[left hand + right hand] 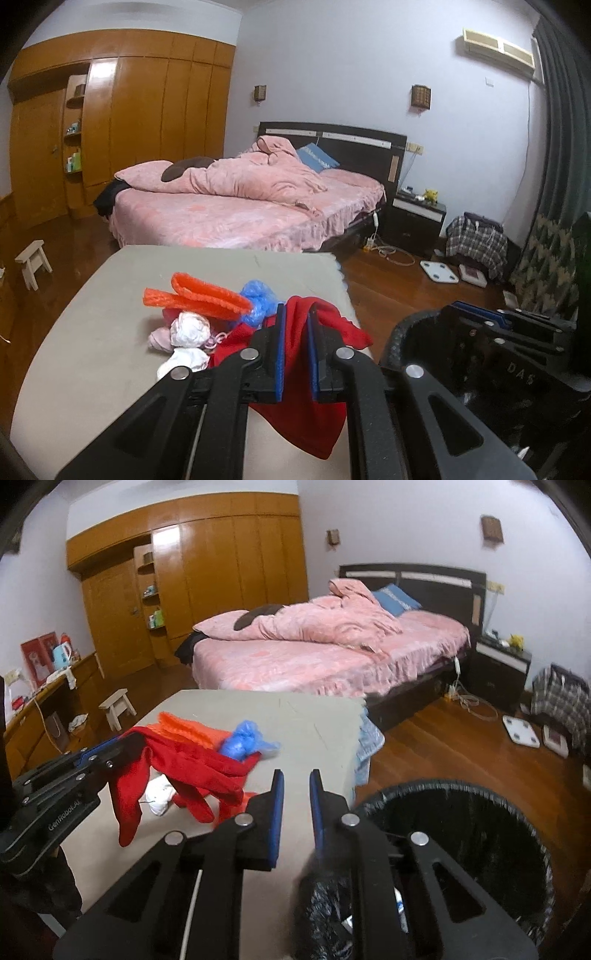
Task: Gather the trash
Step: 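Grasp the red plastic bag with the right gripper while the left gripper holds the glove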
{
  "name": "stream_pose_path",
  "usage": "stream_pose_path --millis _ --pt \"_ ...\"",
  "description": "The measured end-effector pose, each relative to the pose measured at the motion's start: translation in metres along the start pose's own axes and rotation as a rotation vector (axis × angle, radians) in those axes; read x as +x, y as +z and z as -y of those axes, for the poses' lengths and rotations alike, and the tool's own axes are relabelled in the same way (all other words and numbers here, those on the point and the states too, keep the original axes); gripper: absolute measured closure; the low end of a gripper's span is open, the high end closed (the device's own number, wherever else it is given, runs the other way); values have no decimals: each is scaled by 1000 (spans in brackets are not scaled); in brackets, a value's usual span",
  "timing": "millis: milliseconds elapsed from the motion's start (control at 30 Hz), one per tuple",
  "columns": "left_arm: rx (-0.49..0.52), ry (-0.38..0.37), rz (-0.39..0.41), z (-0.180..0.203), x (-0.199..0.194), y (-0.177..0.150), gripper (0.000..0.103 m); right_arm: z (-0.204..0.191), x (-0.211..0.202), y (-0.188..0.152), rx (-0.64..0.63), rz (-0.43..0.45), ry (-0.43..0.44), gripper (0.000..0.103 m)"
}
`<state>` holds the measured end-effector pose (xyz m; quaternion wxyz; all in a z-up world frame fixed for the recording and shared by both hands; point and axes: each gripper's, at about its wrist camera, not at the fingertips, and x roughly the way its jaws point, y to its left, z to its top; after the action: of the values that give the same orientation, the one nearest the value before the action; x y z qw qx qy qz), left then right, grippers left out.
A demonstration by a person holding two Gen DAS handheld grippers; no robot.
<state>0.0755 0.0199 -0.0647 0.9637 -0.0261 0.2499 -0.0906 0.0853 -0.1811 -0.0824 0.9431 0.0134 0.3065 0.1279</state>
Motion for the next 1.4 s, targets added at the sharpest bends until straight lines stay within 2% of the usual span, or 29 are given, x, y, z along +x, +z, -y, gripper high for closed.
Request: stream_pose_path --millis 167,300,433,600,733,1000,1067,1100,1200,1400 --pt "-15 49 -22 -16 -2 -11 93 3 14 -14 -3 -42 -6 87" --pt "-23 117 -21 -41 -6 -15 93 -11 32 -18 -4 -57 18 62" --pt "-48 185 -36 -69 -2 -23 93 -34 60 -22 -19 -69 40 43" --pt "-53 227 -52 -93 11 -35 93 -58 95 -27 -32 -94 39 29" --pt "-61 235 -79 -106 27 -44 93 -66 125 -33 -34 -138 18 27" --pt "-72 239 -124 -119 52 -55 93 -71 171 -45 -32 -245 22 28" --pt "-73 237 -124 -119 52 -56 93 -71 177 -45 -30 -269 43 41" --pt "-73 236 -125 -119 52 -56 93 -72 179 -45 -32 -279 66 55" --pt "-72 234 -125 -116 50 -55 93 -76 177 -42 -48 -276 92 71" --pt "-71 219 -97 -108 40 -43 93 -75 146 -24 -54 -195 110 72"
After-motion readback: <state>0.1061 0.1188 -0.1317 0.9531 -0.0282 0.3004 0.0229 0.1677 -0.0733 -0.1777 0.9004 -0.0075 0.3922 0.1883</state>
